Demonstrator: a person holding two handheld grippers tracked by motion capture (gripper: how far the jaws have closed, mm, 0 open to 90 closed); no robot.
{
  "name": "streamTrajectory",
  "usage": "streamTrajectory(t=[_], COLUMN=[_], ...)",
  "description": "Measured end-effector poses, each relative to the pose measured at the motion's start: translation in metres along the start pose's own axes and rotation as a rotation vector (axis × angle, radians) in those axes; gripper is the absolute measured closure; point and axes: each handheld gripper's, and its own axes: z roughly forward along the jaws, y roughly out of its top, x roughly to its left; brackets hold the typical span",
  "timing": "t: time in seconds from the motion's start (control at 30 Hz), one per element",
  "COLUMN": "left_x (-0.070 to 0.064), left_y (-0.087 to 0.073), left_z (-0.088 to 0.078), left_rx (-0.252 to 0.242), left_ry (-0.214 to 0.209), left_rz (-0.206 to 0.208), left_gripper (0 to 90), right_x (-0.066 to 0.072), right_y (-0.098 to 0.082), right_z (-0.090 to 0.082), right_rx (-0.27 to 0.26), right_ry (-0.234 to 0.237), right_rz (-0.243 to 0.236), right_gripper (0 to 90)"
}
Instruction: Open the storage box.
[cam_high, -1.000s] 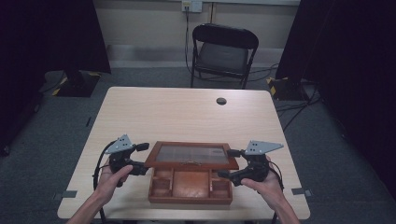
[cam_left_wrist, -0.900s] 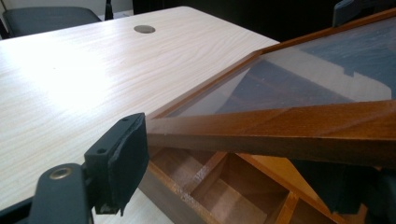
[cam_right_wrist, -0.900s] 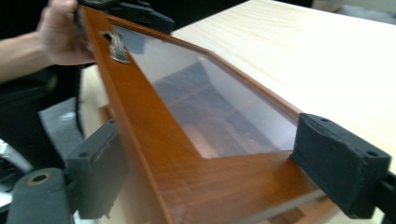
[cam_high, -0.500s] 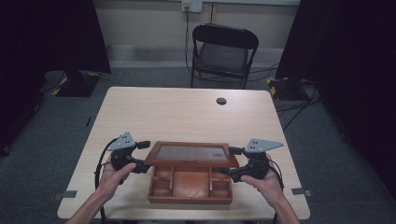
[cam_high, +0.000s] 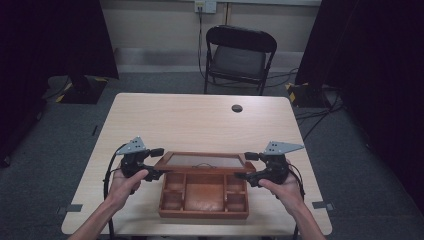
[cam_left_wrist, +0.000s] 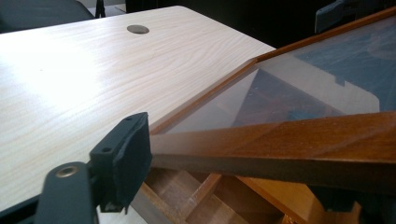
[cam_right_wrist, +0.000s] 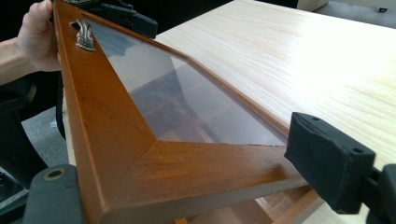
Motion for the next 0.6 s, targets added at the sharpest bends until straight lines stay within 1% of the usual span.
streamTrajectory(t=[0.07, 0.1, 0.3, 0.33, 0.5, 0.57, 0.6], left_x=[0.000, 0.001, 0.004, 0.005, 0.005, 0.006, 0.007], left_y=[0.003, 0.005, 0.005, 0.005, 0.005, 0.008, 0.010], left_z=[0.001, 0.001, 0.003, 0.004, 0.006, 0.007, 0.007], left_rx=[0.002, 0.005, -0.007, -0.007, -0.009, -0.005, -0.004], left_ry=[0.002, 0.004, 0.011, 0.008, 0.005, 0.001, 0.010], left_rz=[0.003, 0.008, -0.013, -0.012, -0.006, -0.003, 0.013], left_gripper=[24.4, 25.5, 28.3, 28.2, 30.3, 30.6, 30.6], right_x=[-0.001, -0.003, -0.007, -0.008, -0.011, -0.012, -0.012], right_y=[0.001, 0.003, 0.007, 0.007, 0.006, 0.007, 0.008], right_z=[0.000, -0.001, 0.001, 0.001, 0.004, 0.005, 0.005], right_rx=[-0.005, -0.021, -0.043, -0.043, -0.045, -0.046, -0.048], right_ry=[-0.002, 0.000, 0.005, 0.002, -0.002, -0.002, -0.001], right_rz=[0.002, 0.009, 0.010, 0.011, 0.013, 0.011, 0.012], right_gripper=[18.5, 19.2, 21.9, 24.7, 25.7, 26.4, 27.4])
